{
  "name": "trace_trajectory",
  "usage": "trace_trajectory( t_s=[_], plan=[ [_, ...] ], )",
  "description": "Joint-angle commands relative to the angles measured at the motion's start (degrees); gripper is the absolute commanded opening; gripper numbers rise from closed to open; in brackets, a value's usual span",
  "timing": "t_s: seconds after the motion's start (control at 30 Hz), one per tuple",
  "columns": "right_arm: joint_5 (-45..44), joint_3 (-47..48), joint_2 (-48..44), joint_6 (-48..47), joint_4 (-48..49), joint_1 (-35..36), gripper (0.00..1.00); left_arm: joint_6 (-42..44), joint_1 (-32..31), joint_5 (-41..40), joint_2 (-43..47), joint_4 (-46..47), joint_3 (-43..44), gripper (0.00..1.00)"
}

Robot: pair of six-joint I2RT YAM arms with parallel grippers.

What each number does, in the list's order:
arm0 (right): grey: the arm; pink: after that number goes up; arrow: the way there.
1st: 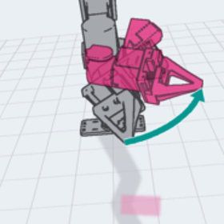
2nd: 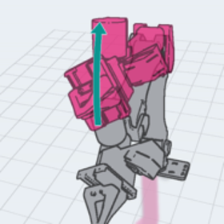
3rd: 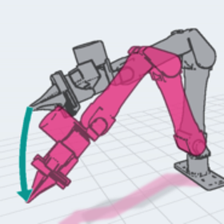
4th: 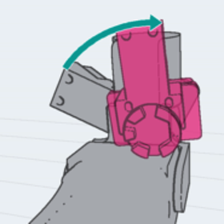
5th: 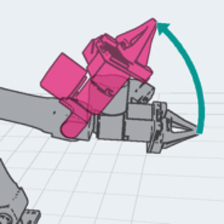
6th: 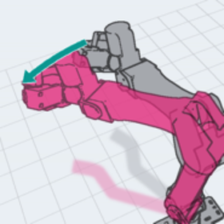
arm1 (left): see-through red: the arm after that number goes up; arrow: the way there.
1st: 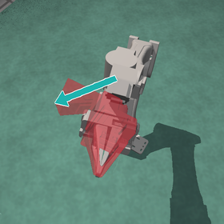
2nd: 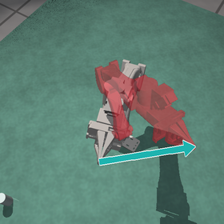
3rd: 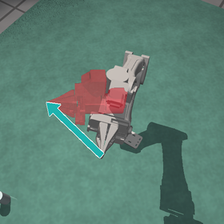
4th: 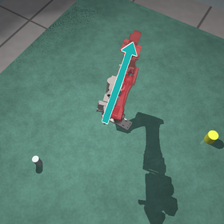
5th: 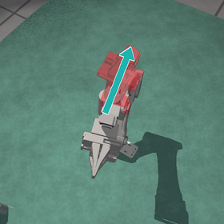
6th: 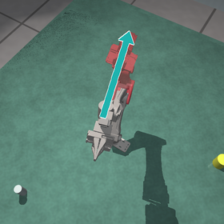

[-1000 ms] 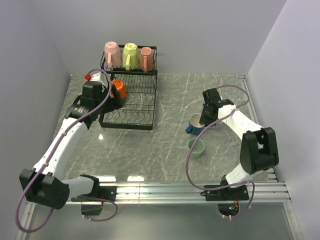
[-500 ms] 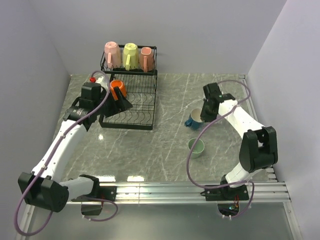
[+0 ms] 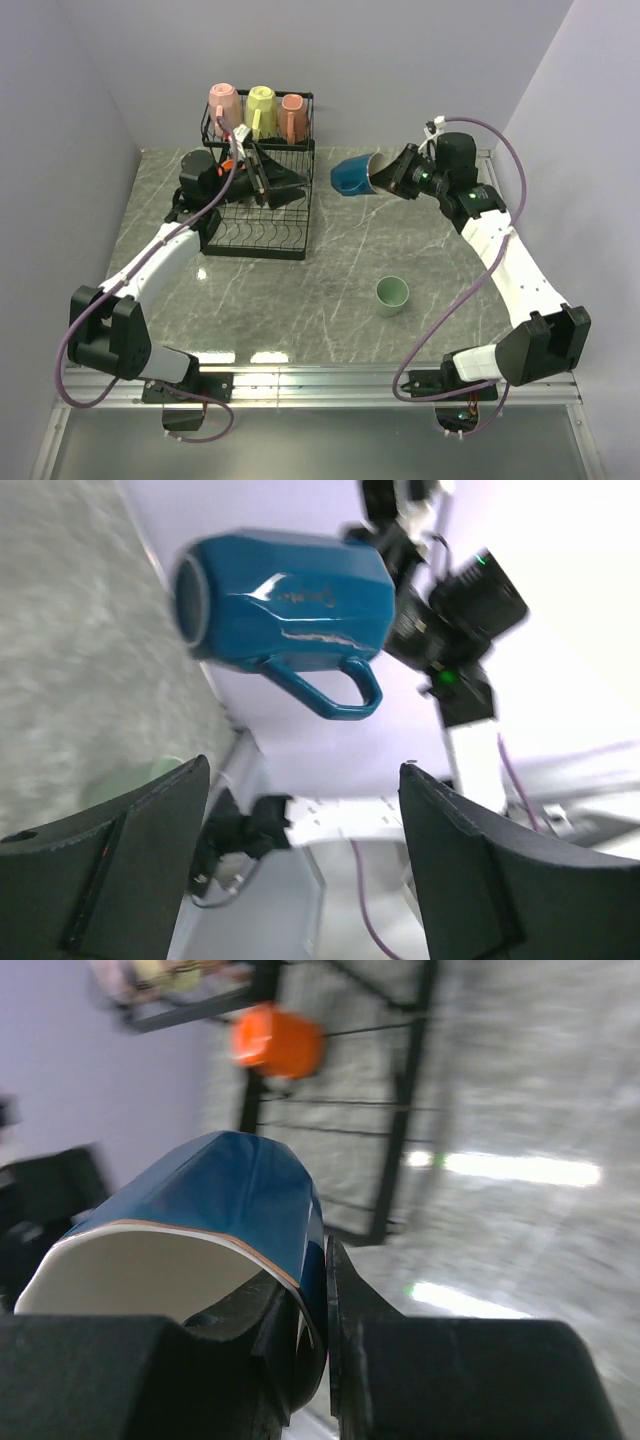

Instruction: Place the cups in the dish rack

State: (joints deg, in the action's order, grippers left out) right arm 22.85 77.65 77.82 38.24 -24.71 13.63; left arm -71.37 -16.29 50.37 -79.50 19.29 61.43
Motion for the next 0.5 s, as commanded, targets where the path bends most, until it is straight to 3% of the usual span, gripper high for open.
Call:
trace_trajectory(
  t_s=[0.0,0.1,0.2,0.47],
  plan=[
    [12.0,-2.1,-1.1,6.6,15.1,0.5,0.0,-8.6,-2.3,7.4,-1.4,14.3,2.6,0.83],
    [14.7,-2.9,-1.3,7.9,19.3,0.9,0.0,-8.1,-4.2,6.8,-2.6,14.8,3.5,0.84],
    [16.2,-2.8,-0.9,8.3,21.5,1.6,0.0,-13.9,-5.4,6.3,-3.9,21.4,2.0,0.84],
    [13.5,-5.3,-1.6,8.4,26.5,5.1,0.0,-17.2,-7.6,6.6,-8.0,25.8,1.9,0.83]
  ],
)
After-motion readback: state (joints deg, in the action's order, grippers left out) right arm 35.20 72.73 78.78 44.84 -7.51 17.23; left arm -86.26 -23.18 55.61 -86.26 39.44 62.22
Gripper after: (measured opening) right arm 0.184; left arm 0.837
